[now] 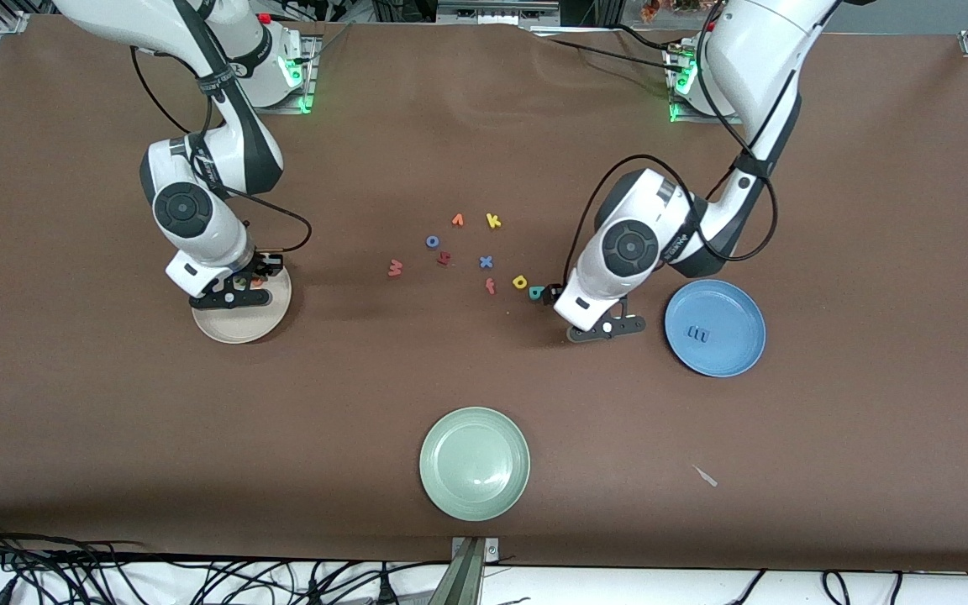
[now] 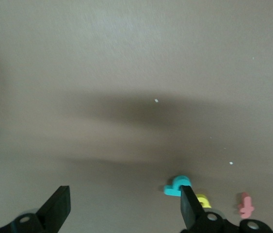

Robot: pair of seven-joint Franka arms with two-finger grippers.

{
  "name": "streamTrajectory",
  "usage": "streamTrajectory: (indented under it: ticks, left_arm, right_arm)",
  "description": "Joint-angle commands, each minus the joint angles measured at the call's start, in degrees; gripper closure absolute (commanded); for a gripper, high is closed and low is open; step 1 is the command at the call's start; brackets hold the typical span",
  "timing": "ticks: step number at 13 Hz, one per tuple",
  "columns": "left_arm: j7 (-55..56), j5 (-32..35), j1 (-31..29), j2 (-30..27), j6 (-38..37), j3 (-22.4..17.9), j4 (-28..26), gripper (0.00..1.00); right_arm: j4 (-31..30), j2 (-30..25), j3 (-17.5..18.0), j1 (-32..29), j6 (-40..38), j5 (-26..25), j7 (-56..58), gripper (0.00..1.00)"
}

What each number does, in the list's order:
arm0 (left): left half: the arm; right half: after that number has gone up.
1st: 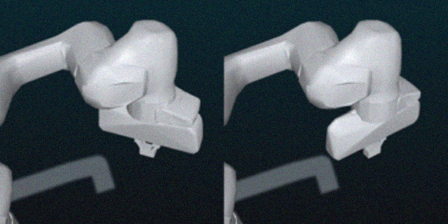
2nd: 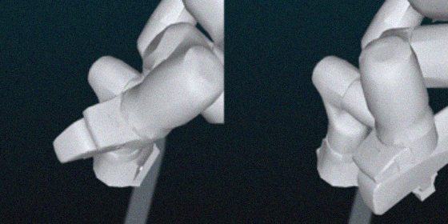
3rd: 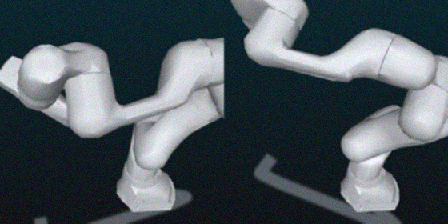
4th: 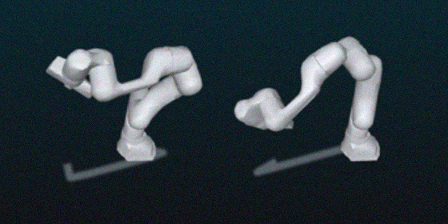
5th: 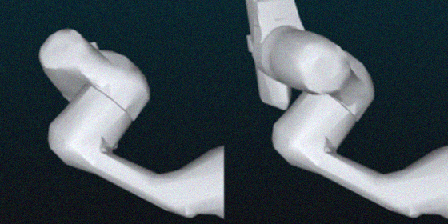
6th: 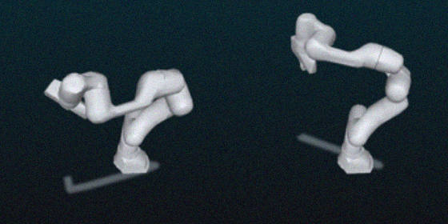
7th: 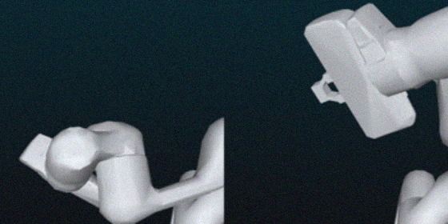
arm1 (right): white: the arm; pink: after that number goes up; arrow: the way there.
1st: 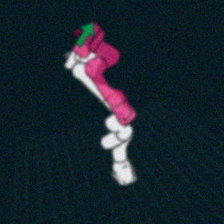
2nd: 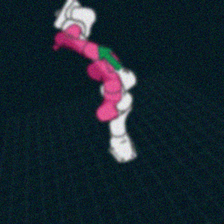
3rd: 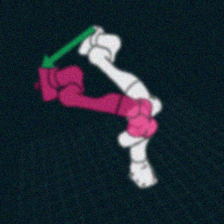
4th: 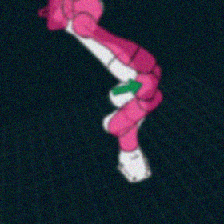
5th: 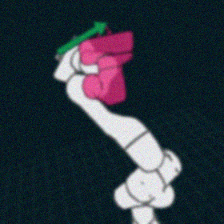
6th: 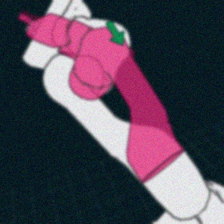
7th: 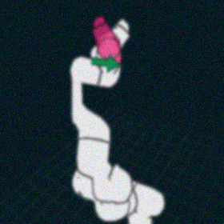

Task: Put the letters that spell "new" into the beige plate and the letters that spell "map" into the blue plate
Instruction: 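Place the orange letter on the white plate while the left gripper reaches the letters, then grasp the teal letter with the left gripper while the right gripper grasps the pink letter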

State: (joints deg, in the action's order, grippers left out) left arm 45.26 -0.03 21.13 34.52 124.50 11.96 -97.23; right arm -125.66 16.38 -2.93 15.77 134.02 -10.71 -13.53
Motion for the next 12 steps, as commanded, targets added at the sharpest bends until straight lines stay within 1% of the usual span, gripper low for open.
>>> streamTrajectory:
  ticks: [1,3,4,6,7,8,9,12]
  left_arm:
    - [8.07,-1.29,3.46,2.04,2.92,-0.53,1.25,0.00]
    - [12.02,-1.29,5.85,4.40,6.70,-0.62,1.25,0.00]
    - [14.57,-1.20,6.11,5.63,8.89,-0.62,1.25,0.00]
    - [16.09,-1.12,6.73,7.05,10.58,-0.62,0.90,0.00]
    - [16.09,-1.12,7.08,7.05,10.59,-0.62,0.47,0.00]
    - [16.00,-1.03,7.08,7.05,10.59,-0.62,0.37,0.04]
    - [15.92,-0.59,7.08,7.31,10.59,-0.62,0.37,0.14]
    - [15.21,-0.50,6.47,8.98,10.76,-0.62,0.72,0.26]
  right_arm:
    - [-1.79,-2.14,0.20,-0.12,0.28,0.51,0.79,0.24]
    - [-1.79,-2.14,0.38,-0.04,0.28,0.69,0.00,0.24]
    - [-1.61,-2.05,0.99,0.05,0.28,3.04,-0.79,0.24]
    - [-1.00,-1.62,4.84,0.31,1.24,11.55,-2.63,0.24]
    - [-0.47,-0.66,5.82,0.66,3.16,13.07,-5.08,0.24]
    - [0.14,0.40,6.52,2.15,4.48,13.08,-8.50,0.24]
    - [1.63,1.63,6.62,4.77,5.02,13.17,-12.79,0.24]
    - [7.16,6.63,6.62,11.37,5.37,12.73,-23.79,0.24]
